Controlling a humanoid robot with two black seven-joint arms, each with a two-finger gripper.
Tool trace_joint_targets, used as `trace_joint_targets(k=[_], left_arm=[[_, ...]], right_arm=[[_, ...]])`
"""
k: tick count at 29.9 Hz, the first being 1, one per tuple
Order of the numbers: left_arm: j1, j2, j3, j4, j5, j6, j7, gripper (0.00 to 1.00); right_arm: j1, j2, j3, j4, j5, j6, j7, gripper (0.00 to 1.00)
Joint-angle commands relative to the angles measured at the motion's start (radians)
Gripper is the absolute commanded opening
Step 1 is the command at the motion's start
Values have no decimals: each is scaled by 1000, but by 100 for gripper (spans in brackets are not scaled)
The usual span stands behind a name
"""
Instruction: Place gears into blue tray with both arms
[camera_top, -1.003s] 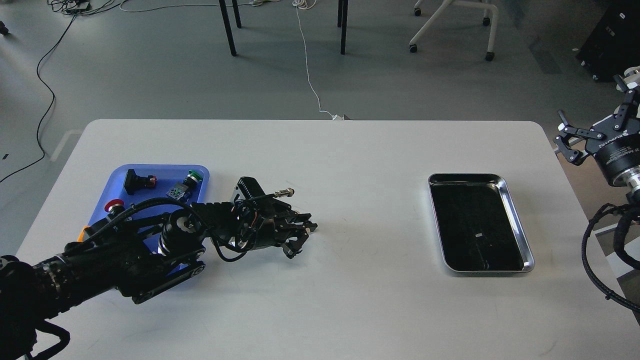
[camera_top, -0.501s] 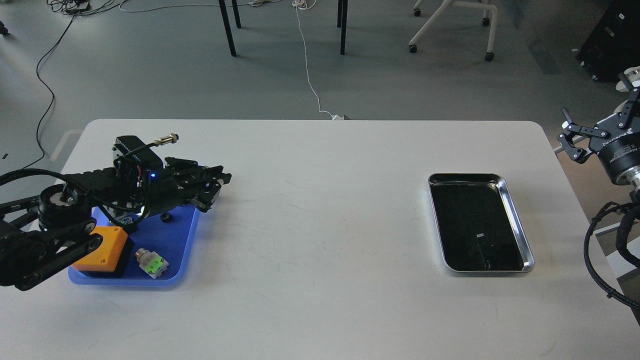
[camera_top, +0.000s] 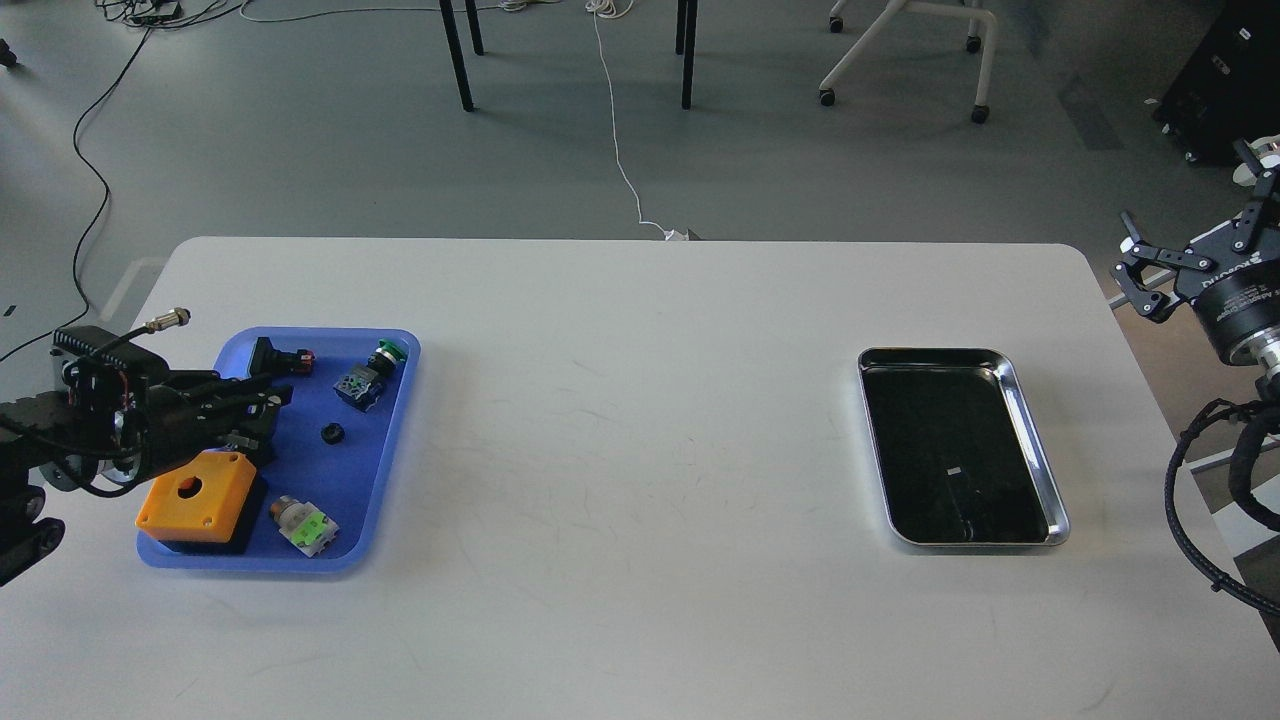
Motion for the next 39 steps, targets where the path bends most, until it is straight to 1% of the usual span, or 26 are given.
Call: trace_joint_targets(k=[1, 4, 7, 9, 10, 12, 14, 15, 16, 18, 19, 21, 22, 24, 26, 27, 29, 32, 34, 35, 37, 39], left_arm=[[9, -14, 1, 15, -1, 0, -2, 13], [9, -26, 1, 19, -1, -1, -2, 14], [8, -31, 1, 39, 1, -1, 0, 22], [8, -31, 1, 39, 1, -1, -2, 23], [8, -31, 1, 39, -1, -3, -2, 26], [5, -32, -1, 39, -1, -1, -2, 38], [3, -34, -13, 39, -4, 5, -3, 57], [1, -43, -19, 39, -10, 17, -6, 69], [-3, -52, -18, 38, -28, 37, -12, 75], [-5, -51, -4, 38, -88, 71, -52, 76], [-6, -49, -1, 38, -117, 71, -81, 76], [-11, -48, -4, 38, -160, 68, -125, 77], [-15, -46, -5, 38, -180, 66, -125, 78], [-34, -44, -17, 38, -255, 65, -125, 83], [-78, -44, -18, 38, -383, 55, -125, 88], [-104, -44, -16, 38, -457, 42, -125, 91], [-161, -46, -18, 39, -641, -19, -125, 96], [-233, -47, -18, 39, -882, -130, -125, 98], [-294, -52, -19, 42, -1092, -226, -125, 98], [-314, -52, -21, 44, -1170, -253, -125, 98], [-342, -55, -25, 44, -1287, -279, -114, 98], [-377, -57, -56, 44, -1495, -313, -62, 98]], right_arm=[[0, -7, -1, -1, 0, 0, 0, 98], [0, -10, -1, -3, 0, 0, 0, 98], [0, -10, -1, -1, 0, 0, 0, 98], [0, -10, -1, -1, 0, 0, 0, 98], [0, -10, -1, -1, 0, 0, 0, 98], [-1, -8, -1, -1, 0, 0, 0, 98], [-1, -8, -1, 0, 0, 0, 0, 98], [-1, -8, -1, 0, 0, 0, 0, 98], [-1, -8, -1, 0, 0, 0, 0, 98], [-1, -10, -1, 0, 0, 0, 0, 98], [0, -10, -1, -1, 0, 0, 0, 98], [-1, -10, -1, -1, 0, 0, 0, 98], [-3, -10, -1, -3, 0, 0, 0, 98], [-3, -10, 0, -4, 0, 0, 0, 98], [-3, -10, 2, -4, 0, 2, 0, 98], [-3, -10, 5, -4, -1, 8, 0, 98], [0, -8, 17, -4, -3, 13, 0, 98], [3, 2, 43, -7, -3, 3, 0, 98], [3, 4, 74, -21, -3, -10, 0, 98], [3, 6, 86, -30, -3, -21, 0, 98], [3, 7, 97, -40, -5, -41, 0, 98], [26, 25, 117, -66, -5, -73, 0, 98]])
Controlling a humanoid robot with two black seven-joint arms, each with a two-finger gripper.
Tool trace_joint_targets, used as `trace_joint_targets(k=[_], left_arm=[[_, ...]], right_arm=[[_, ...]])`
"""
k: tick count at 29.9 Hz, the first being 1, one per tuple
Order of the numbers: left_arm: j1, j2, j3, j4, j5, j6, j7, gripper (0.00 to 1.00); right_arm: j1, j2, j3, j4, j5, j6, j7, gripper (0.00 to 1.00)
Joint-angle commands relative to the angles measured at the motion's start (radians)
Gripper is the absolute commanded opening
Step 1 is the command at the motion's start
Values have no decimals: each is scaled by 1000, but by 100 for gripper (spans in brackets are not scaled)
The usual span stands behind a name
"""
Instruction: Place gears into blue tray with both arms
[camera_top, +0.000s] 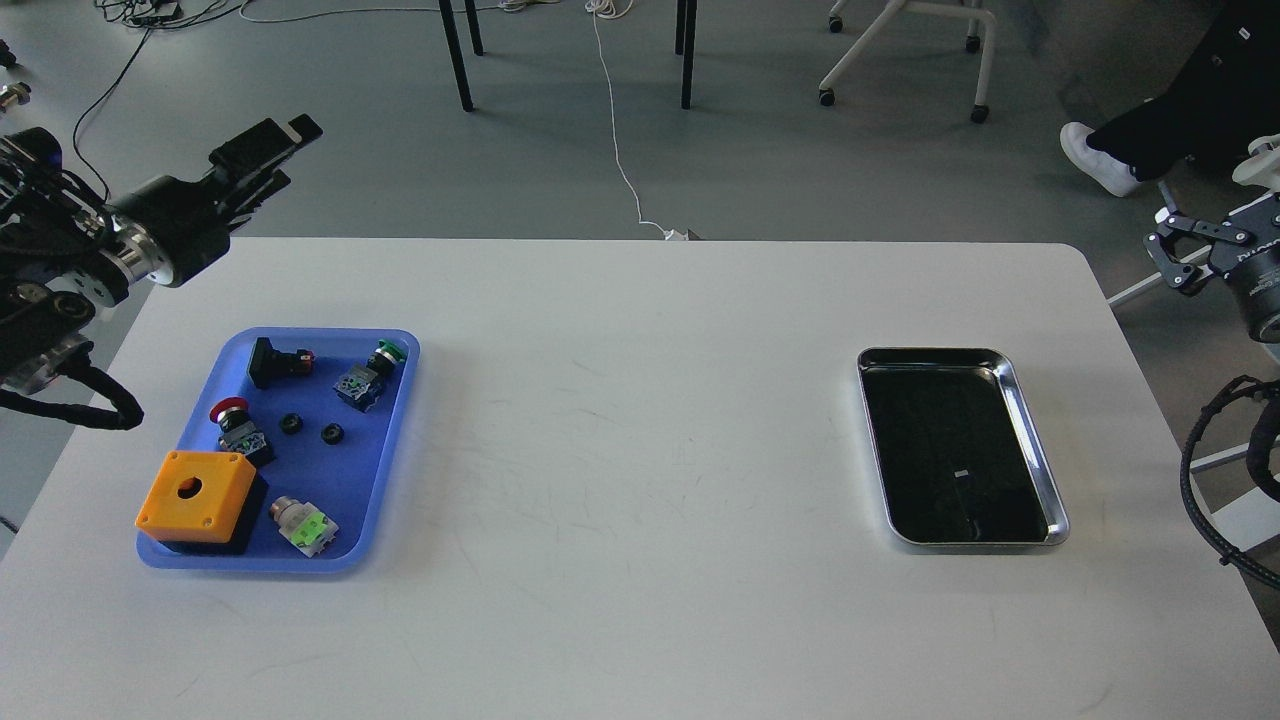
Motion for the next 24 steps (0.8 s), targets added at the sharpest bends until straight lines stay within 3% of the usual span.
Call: trace_joint_targets(k=[1, 3, 6, 9, 14, 21, 24], left_arm=[[-53, -2, -47, 0, -307, -71, 76, 98], [-53, -8, -101, 0, -414, -117, 139, 98], [-53, -79, -199, 11, -507, -120, 239, 98], [-51, -160, -288, 101, -544, -121, 292, 98], [-42, -277, -435, 275, -646, -143, 299, 98], [2, -341, -468, 382, -803, -180, 309, 98], [44, -358, -468, 384, -855, -181, 314, 98]], right_arm=[[39, 30, 29, -49, 0, -39, 0, 99], [77, 72, 32, -109, 0, -41, 0, 99], [105, 134, 32, -169, 0, -39, 0, 99], [120, 158, 47, -177, 1, -39, 0, 99], [125, 230, 129, -182, 6, -42, -10, 99], [123, 358, 282, -319, 10, -29, -215, 99], [125, 404, 308, -373, 10, -15, -243, 99]])
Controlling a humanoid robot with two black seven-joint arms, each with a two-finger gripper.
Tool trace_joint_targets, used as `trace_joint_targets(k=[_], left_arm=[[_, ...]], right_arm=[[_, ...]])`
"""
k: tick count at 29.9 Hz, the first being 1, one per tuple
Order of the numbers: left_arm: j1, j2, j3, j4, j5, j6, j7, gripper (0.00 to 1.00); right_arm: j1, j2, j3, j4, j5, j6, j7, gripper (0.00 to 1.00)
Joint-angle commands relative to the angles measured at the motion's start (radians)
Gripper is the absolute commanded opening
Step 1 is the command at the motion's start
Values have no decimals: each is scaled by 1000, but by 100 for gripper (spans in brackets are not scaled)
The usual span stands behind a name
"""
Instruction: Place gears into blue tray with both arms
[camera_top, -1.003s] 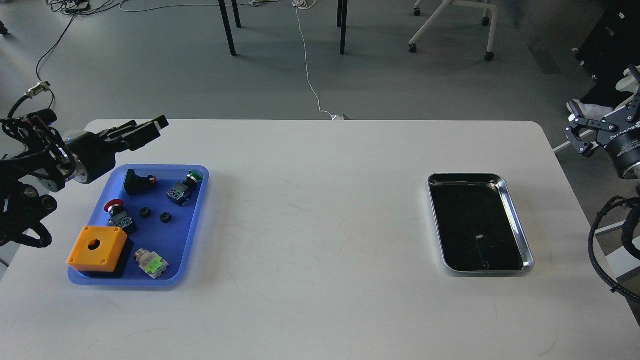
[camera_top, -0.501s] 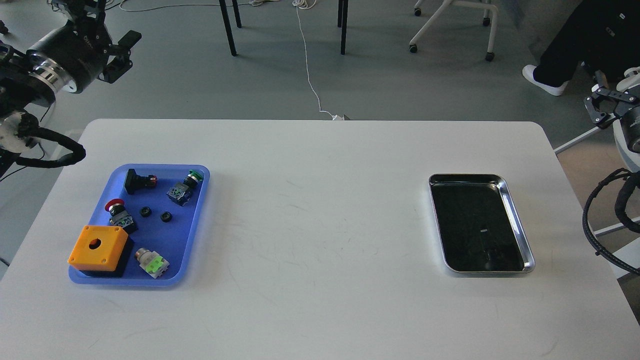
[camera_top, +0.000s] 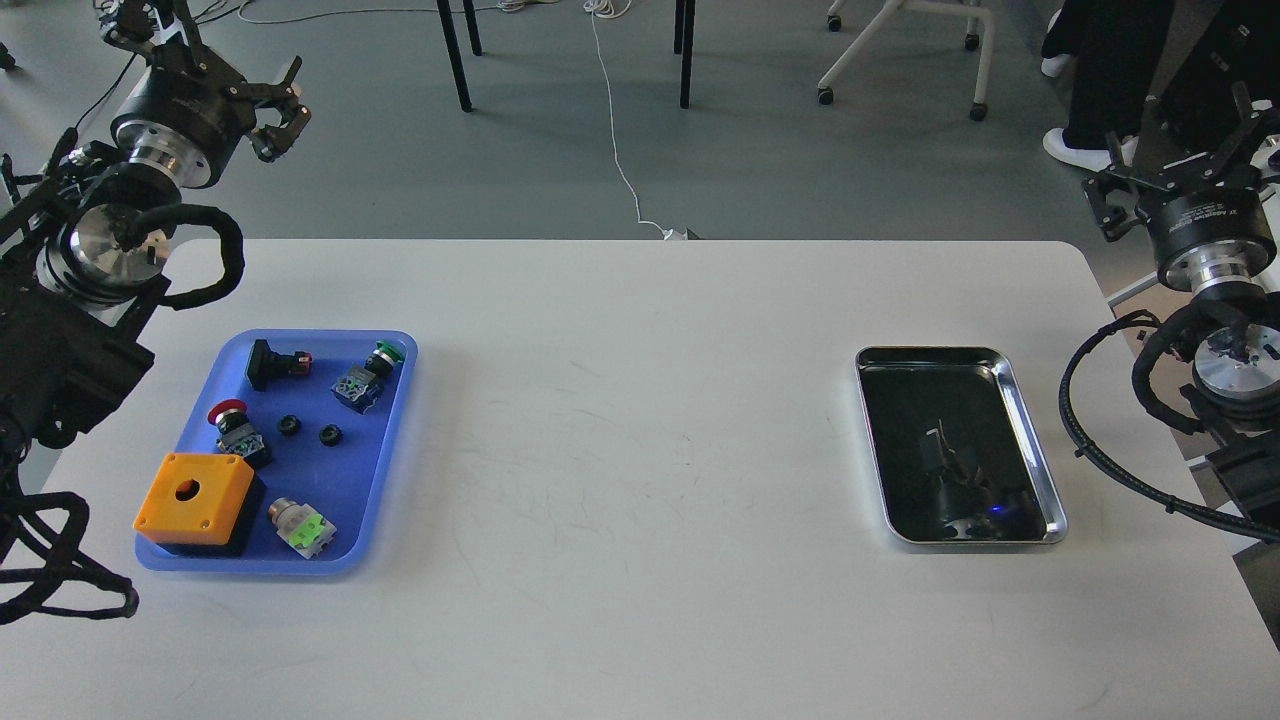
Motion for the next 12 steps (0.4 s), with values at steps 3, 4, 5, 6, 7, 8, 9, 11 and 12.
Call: trace_joint_targets(k=[3, 4, 5, 6, 7, 8, 9, 11, 12], left_arm=[[61, -33, -2, 4, -63, -4, 3, 98], [72, -34, -2, -2, -66, -6, 3, 99], [83, -34, -2, -6, -66, -9, 3, 99], [92, -36, -3, -13, -66, -21, 0, 99], [92, -36, -3, -16, -67, -30, -3, 99], [92, -37, -5, -16, -69, -33, -5, 99], [92, -40, -6, -16, -72, -35, -5, 99], [92, -48, -14, -16, -86, -33, -5, 98], [92, -50, -23, -16, -90, -32, -3, 98]], right_arm=[[-6, 59, 32, -58, 1, 17, -34, 99], [-8, 61, 32, -58, 1, 17, -34, 99], [-10, 66, 28, -58, 1, 17, -34, 99], [-11, 67, 19, -57, -1, 19, -34, 99], [-11, 67, 16, -55, -3, 20, -34, 99], [-11, 67, 14, -52, -4, 25, -34, 99], [-11, 67, 12, -49, -4, 31, -34, 99], [-10, 72, 12, -43, -4, 48, -34, 99], [-8, 75, 14, -41, -4, 52, -32, 99]])
